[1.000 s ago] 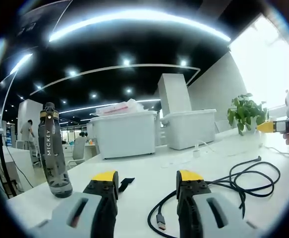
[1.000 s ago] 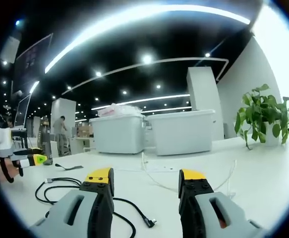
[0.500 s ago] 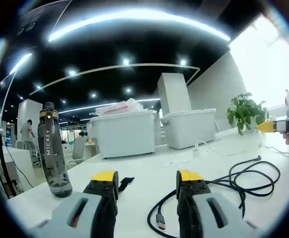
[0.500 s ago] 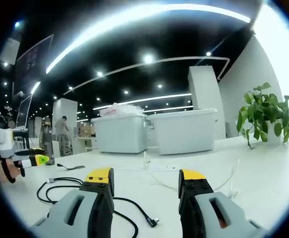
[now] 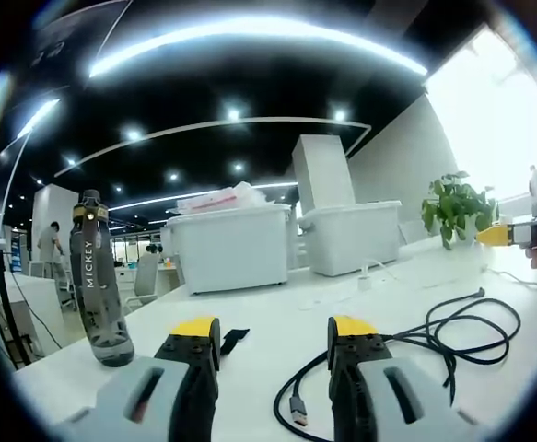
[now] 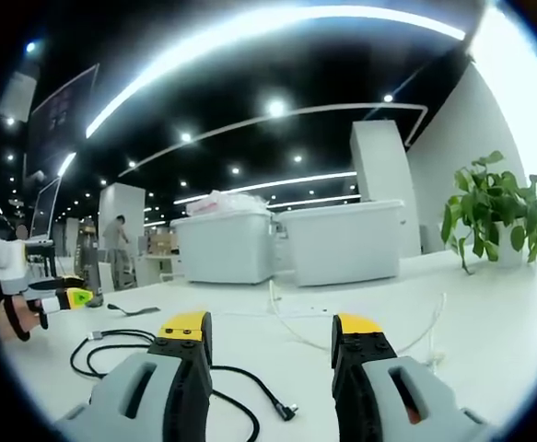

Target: Coil the Type-C to USB data cable on the desktop and secure it with Velcro straps.

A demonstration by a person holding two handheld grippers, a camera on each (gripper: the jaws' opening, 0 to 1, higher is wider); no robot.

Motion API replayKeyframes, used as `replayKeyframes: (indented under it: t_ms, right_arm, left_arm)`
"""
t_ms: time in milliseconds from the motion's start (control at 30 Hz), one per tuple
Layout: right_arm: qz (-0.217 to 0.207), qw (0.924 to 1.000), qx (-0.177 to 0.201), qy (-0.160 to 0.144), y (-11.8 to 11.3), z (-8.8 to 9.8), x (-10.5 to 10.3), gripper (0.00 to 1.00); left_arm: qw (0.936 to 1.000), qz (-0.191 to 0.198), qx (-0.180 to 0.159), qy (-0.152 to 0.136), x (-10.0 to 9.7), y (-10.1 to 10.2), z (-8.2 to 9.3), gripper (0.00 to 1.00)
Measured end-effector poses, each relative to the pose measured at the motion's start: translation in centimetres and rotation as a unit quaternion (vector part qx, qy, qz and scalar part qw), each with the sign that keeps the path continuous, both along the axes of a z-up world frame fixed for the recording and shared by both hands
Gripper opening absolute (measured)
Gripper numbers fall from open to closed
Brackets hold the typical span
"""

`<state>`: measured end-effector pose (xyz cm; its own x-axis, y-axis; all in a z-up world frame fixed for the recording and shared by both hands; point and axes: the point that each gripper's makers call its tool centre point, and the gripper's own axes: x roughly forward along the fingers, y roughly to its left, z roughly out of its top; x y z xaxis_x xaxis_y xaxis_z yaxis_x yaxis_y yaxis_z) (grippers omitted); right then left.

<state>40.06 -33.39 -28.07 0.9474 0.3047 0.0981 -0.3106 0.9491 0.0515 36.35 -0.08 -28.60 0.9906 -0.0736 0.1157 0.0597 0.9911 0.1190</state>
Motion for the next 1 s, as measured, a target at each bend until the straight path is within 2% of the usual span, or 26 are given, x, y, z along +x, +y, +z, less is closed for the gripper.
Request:
replayKeyframes:
  t_ms: [1000]
  right_arm:
    - [0.003,1.0000,-0.003,0.002,0.25,-0.04,-0.24,0.51]
  left_arm:
    - [1.0000,-0.002,0.002,0.003,-0.10,-0.08,0.03,0.47]
